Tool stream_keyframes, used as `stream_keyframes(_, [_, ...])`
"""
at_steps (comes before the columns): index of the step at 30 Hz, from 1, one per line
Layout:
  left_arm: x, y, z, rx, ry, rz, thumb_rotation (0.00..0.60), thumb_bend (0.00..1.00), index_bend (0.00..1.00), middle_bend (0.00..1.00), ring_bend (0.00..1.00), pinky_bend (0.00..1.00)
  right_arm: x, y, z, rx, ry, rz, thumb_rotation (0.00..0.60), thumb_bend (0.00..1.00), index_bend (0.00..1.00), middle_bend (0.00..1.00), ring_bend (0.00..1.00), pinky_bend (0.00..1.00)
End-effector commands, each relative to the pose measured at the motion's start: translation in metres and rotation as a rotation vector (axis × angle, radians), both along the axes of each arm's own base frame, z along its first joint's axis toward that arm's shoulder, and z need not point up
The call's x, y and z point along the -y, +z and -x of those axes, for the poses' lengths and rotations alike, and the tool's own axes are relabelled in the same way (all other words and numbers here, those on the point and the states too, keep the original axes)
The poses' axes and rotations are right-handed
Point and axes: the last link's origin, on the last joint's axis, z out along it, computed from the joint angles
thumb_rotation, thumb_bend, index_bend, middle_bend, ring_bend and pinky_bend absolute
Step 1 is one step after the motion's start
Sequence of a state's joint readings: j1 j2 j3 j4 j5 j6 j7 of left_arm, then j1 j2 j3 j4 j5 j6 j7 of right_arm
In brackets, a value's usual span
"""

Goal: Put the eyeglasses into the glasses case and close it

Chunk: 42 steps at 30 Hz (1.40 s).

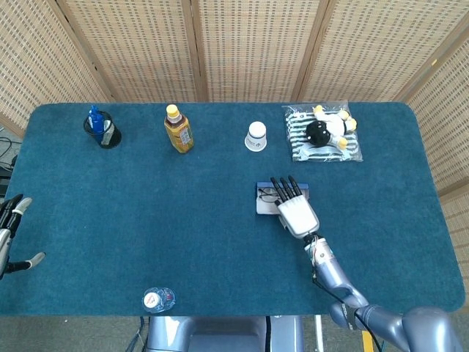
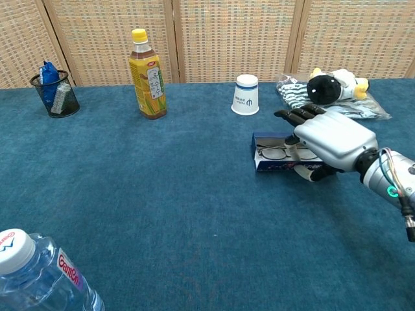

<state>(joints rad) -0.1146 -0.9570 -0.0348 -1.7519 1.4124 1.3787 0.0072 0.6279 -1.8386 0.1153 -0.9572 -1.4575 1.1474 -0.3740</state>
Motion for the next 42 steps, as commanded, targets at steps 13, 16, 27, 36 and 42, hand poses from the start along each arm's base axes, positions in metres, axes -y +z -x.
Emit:
stream_keyframes(13, [0.004,0.000,-0.003,0.003,-0.015,0.002,0.600,0.00,0.00,0.00,0.00,0.00,-0.063,0.040,0.016,-0.081,0.092,-0.162,0.600,0.57,0.74,0.00,0.00,0.03])
stream_keyframes(16, [0.004,0.000,-0.003,0.002,-0.016,0.003,0.600,0.00,0.00,0.00,0.00,0.00,-0.076,0.046,0.018,-0.106,0.110,-0.203,0.600,0.57,0.74,0.00,0.00,0.03])
stream_keyframes(27, [0.003,-0.003,-0.003,-0.006,-0.012,0.012,0.600,0.00,0.00,0.00,0.00,0.00,-0.077,0.053,0.003,-0.145,0.102,-0.220,0.600,0.57,0.74,0.00,0.00,0.03])
stream_keyframes(36, [0.002,-0.003,-0.002,-0.007,-0.006,0.012,0.600,0.00,0.00,0.00,0.00,0.00,-0.052,0.053,-0.006,-0.191,0.072,-0.166,0.600,0.57,0.74,0.00,0.00,0.03])
stream_keyframes(42, [0.002,-0.003,-0.001,-0.007,-0.003,0.015,0.600,0.00,0.00,0.00,0.00,0.00,-0.041,0.054,-0.007,-0.223,0.041,-0.146,0.600,0.57,0.74,0.00,0.00,0.03])
